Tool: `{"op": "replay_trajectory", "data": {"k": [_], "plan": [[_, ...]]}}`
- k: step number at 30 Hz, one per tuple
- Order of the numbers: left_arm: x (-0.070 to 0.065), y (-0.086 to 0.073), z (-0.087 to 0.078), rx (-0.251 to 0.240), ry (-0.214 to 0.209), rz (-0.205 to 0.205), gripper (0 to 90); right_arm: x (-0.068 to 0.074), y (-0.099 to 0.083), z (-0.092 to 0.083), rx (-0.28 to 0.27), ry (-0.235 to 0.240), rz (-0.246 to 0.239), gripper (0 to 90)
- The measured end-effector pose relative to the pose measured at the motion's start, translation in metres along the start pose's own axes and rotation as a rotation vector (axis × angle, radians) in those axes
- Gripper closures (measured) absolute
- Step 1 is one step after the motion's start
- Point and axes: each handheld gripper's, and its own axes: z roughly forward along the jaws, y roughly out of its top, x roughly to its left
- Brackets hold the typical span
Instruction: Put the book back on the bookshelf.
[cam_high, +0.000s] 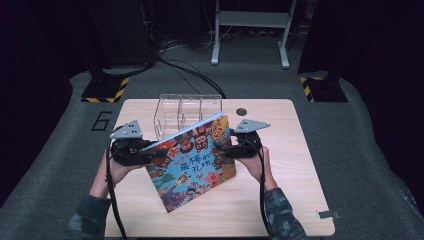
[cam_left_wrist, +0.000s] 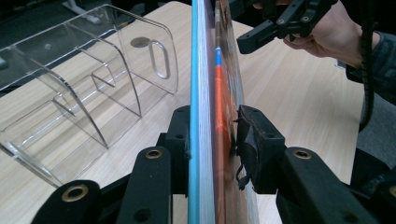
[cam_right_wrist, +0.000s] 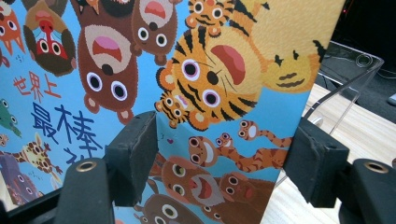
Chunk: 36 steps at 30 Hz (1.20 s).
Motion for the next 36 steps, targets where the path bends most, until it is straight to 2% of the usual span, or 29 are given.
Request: {"op": "replay_trajectory", "data": {"k": [2, 7, 11, 16, 19, 21, 24, 25, 26, 27, 30, 32, 33, 35, 36], "plan": [[0.001, 0.001, 0.000, 0.008, -0.019, 0.001, 68.5, 0.000, 0.000, 0.000, 0.000, 0.001, 0.000, 30.3], [0.000, 0.005, -0.001, 0.035, -0.025, 0.011, 69.6, 0.000, 0.000, -0.001, -0.004, 0.000, 0.007, 30.2], [0.002, 0.008, 0.001, 0.056, -0.019, 0.017, 67.6, 0.001, -0.001, 0.000, -0.007, -0.007, 0.004, 30.0], [0.001, 0.016, 0.008, 0.094, -0.011, 0.046, 65.7, 0.001, -0.001, 0.002, -0.009, -0.010, 0.006, 29.9], [0.001, 0.018, 0.007, 0.101, -0.033, 0.045, 69.0, 0.001, -0.001, 0.000, -0.011, -0.003, 0.009, 31.0], [0.000, 0.018, 0.006, 0.091, -0.054, 0.027, 72.0, -0.001, -0.002, -0.002, -0.016, 0.005, 0.006, 32.2], [-0.002, 0.019, 0.005, 0.085, -0.064, 0.035, 74.6, -0.003, -0.004, -0.007, -0.029, 0.022, 0.001, 30.2], [-0.004, 0.020, 0.005, 0.083, -0.080, 0.027, 75.2, -0.003, -0.006, -0.009, -0.032, 0.021, 0.004, 28.5], [-0.004, 0.021, 0.004, 0.083, -0.080, 0.043, 75.9, -0.004, -0.008, -0.012, -0.030, 0.006, 0.008, 21.5], [-0.007, 0.022, 0.004, 0.080, -0.075, 0.045, 76.5, -0.005, -0.009, -0.014, -0.023, -0.007, 0.020, 19.9], [-0.013, 0.025, 0.000, 0.088, -0.061, 0.076, 78.0, -0.015, -0.025, -0.025, -0.026, -0.020, 0.068, 18.1], [-0.014, 0.028, -0.002, 0.104, -0.052, 0.093, 78.9, -0.021, -0.037, -0.031, -0.007, -0.041, 0.104, 17.3], [-0.015, 0.029, -0.002, 0.112, -0.063, 0.096, 79.5, -0.023, -0.044, -0.033, 0.005, -0.054, 0.118, 17.3], [-0.017, 0.031, -0.002, 0.129, -0.044, 0.117, 79.2, -0.027, -0.058, -0.036, 0.036, -0.075, 0.125, 17.2], [-0.017, 0.032, -0.002, 0.137, -0.057, 0.102, 79.1, -0.030, -0.063, -0.036, 0.045, -0.082, 0.136, 17.2]]}}
